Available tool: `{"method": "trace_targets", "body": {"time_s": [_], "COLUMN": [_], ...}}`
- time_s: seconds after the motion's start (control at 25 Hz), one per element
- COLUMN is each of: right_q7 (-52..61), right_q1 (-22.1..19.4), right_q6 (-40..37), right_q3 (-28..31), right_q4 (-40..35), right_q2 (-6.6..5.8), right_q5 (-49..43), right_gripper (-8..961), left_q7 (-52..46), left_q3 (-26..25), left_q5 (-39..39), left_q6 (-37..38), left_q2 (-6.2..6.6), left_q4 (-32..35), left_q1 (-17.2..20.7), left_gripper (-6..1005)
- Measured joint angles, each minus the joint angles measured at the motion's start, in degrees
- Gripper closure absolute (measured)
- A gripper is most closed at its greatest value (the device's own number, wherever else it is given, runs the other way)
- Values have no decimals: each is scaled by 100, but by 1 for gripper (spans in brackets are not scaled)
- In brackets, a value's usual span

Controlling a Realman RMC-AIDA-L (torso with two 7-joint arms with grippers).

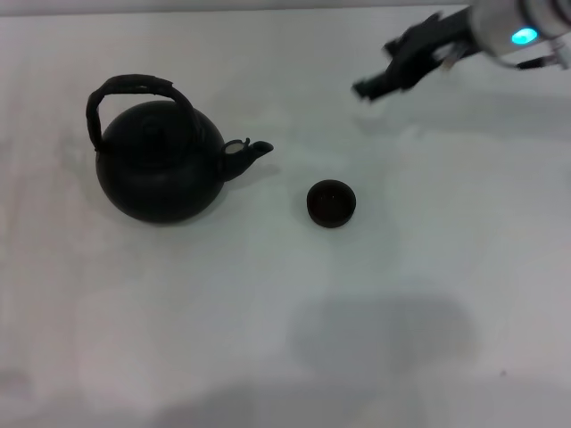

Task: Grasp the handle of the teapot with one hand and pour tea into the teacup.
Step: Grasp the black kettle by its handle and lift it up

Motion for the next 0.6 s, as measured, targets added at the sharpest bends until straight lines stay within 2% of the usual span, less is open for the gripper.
{"method": "trace_targets", "body": {"time_s": [0.16,0.24,0.32,0.36,0.48,0.6], "right_q7": [-783,-1485,-2082,-2501,-3352,-4932], "right_q1": [-429,-696,-931,-1100,-1458,-1645], "right_q6": [-113,-119,-74,-57,-100,-80], "right_q3": [1558,2360,2842,3041,3176,3188], "right_q4": [323,820,1269,1505,1887,2577], "right_q2": [-9,-38,-64,-57,-8,13], "right_q5": [1153,2448,3507,4200,5511,6815], "right_gripper": [107,111,110,110,110,111], "left_q7": [4,12,27,30,35,36], "left_q3": [-1,0,-1,-1,13,30], "left_q5": [-115,-190,-224,-218,-201,-194], "left_q6": [26,65,132,159,231,346], "left_q2": [0,-3,-7,-6,-1,-1], "left_q4": [-29,-31,-31,-31,-31,-31], "left_q1": [39,66,107,124,158,217], "left_gripper": [211,211,211,211,210,210]}}
